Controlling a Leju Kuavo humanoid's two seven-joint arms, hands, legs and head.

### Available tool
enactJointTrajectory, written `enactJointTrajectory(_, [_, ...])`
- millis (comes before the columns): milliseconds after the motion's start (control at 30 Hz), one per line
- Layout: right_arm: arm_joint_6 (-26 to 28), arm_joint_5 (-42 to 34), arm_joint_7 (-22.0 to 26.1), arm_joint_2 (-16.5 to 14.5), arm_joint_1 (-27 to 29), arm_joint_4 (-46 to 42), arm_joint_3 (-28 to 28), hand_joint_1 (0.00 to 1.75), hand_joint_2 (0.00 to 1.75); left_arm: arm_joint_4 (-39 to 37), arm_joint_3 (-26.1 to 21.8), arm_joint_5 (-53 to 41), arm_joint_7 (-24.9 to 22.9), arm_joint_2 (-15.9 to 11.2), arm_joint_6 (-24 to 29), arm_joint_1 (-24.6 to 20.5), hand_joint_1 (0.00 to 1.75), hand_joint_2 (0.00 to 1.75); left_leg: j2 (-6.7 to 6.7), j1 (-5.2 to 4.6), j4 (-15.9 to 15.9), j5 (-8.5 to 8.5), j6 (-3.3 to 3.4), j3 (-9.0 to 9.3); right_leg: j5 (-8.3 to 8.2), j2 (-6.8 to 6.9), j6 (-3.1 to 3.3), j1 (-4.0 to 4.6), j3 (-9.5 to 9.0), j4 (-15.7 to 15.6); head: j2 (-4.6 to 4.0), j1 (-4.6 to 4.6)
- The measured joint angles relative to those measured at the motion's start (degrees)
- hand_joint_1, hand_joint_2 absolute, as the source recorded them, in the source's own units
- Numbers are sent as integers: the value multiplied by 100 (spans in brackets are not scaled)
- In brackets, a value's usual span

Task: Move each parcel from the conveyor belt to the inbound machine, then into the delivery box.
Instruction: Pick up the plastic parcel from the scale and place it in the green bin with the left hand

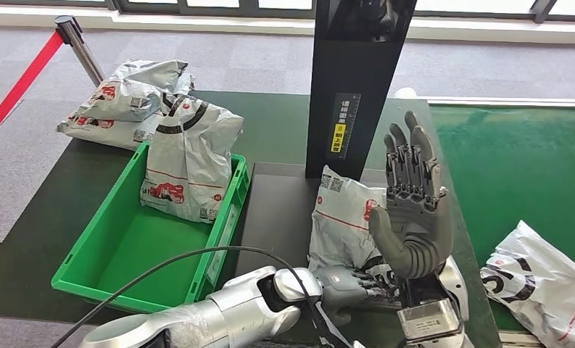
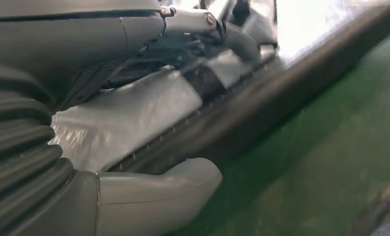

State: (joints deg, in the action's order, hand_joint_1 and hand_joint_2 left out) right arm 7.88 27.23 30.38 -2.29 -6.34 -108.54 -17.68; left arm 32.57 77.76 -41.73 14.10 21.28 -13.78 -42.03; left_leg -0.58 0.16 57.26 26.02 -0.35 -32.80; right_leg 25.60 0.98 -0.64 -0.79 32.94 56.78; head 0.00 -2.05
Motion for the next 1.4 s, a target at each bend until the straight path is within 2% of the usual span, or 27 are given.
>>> enactJointTrajectory(100, [1,14,39,0,2,49,0,0,175,-157,38,9,54,12,124,-96,175,175,-1,0,0,0,0,5,0,-2,0,0,-4,0,0,0])
enactJointTrajectory(233, [-25,-60,63,19,43,50,0,0,175,-331,-103,-7,46,11,1324,-90,175,175,-5,-1,0,-1,0,6,-1,-6,0,-1,0,0,0,-2])
enactJointTrajectory(300, [-62,-96,55,38,65,37,0,0,175,-391,-252,-17,46,-12,1695,-88,175,175,-4,0,0,-3,-2,5,-1,-4,0,-1,2,0,0,-1])
enactJointTrajectory(500, [-106,-111,51,52,69,34,0,0,175,-480,-533,-61,56,-28,1857,-83,175,175,-3,-1,0,-6,-4,3,-2,-3,1,-1,2,2,0,-1])
enactJointTrajectory(567, [-108,-121,51,54,69,34,0,0,175,-498,-589,-101,55,-31,2059,-74,175,175,-2,-1,0,-6,-4,1,-2,-2,1,-1,2,2,0,-1])
enactJointTrajectory(600, [-112,-136,51,55,71,31,0,0,175,-477,-641,-127,54,-39,2279,-50,175,175,-2,-1,0,-6,-4,0,-2,-2,1,-2,3,1,0,-1])
enactJointTrajectory(700, [-153,-232,45,67,103,-43,0,0,175,-54,-1064,-341,6,-167,3431,127,175,175,-1,-3,0,-5,-3,-6,-2,-1,1,-3,8,2,0,-1])
enactJointTrajectory(767, [-196,-289,37,74,96,-90,0,0,175,468,-1487,-656,-90,-318,3852,249,175,175,-1,-2,0,-5,-3,-8,-1,-3,1,-2,10,2,0,0])
enactJointTrajectory(867, [-223,-326,33,80,37,-97,0,0,175,1085,-1948,-1059,-203,-500,3810,401,175,175,-2,-2,-1,-5,-4,-8,-1,-4,1,-2,12,2,0,-1])
enactJointTrajectory(1000, [-223,-373,42,96,11,-95,0,0,175,1575,-2321,-1322,-254,-639,3661,558,175,175,-1,-1,0,-6,-4,-9,-2,1,1,-2,12,2,0,0])
enactJointTrajectory(1400, [-206,-333,121,107,77,-95,0,0,175,2450,-2821,-1675,-287,-865,3836,788,175,175,-1,-2,0,-6,-4,-11,-2,0,1,-2,13,2,0,-1])
